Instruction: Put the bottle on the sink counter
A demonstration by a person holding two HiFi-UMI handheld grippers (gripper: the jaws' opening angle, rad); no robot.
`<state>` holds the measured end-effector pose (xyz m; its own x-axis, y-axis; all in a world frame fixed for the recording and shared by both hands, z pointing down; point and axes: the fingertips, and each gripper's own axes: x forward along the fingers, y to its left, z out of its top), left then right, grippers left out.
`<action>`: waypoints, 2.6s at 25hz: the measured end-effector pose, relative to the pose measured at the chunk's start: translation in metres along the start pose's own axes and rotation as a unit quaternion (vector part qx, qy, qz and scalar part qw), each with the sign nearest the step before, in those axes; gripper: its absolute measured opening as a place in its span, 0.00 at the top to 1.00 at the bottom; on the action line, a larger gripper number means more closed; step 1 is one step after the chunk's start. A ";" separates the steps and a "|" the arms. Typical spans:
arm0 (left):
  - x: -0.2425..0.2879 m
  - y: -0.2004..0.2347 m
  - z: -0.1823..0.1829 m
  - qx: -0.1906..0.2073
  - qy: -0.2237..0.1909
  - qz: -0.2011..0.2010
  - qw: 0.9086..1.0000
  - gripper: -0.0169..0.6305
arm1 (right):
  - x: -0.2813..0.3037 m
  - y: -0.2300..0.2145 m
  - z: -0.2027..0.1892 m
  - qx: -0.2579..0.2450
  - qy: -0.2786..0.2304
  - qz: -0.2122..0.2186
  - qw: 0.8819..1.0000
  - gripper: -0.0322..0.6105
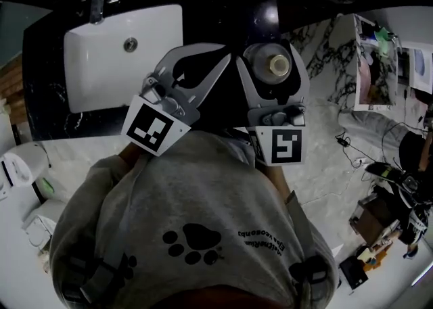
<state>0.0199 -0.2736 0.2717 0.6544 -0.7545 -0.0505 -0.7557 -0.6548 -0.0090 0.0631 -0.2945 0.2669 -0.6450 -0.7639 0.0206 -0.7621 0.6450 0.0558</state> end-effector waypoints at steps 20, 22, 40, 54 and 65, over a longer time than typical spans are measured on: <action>0.070 0.007 -0.044 0.009 0.032 0.056 0.998 0.97 | 0.048 -0.083 -0.053 0.014 0.006 0.082 0.997 0.43; 0.077 0.008 -0.048 0.013 0.033 0.060 0.998 0.97 | 0.054 -0.089 -0.058 0.014 0.005 0.087 0.996 0.43; 0.122 0.043 -0.093 0.015 0.041 0.087 0.995 0.97 | 0.111 -0.129 -0.096 -0.002 0.000 0.111 0.994 0.43; 0.141 0.051 -0.127 -0.004 0.060 0.096 0.994 0.97 | 0.154 -0.155 -0.136 -0.003 0.010 0.122 0.992 0.43; 0.144 0.063 -0.140 -0.013 0.066 0.107 0.992 0.97 | 0.188 -0.161 -0.166 -0.011 0.030 0.138 0.990 0.43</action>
<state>0.0706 -0.4294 0.4036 0.4786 -0.8741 0.0828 -0.8776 -0.4792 0.0136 0.0737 -0.5453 0.4273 -0.8240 -0.5581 0.0976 -0.5548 0.8297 0.0614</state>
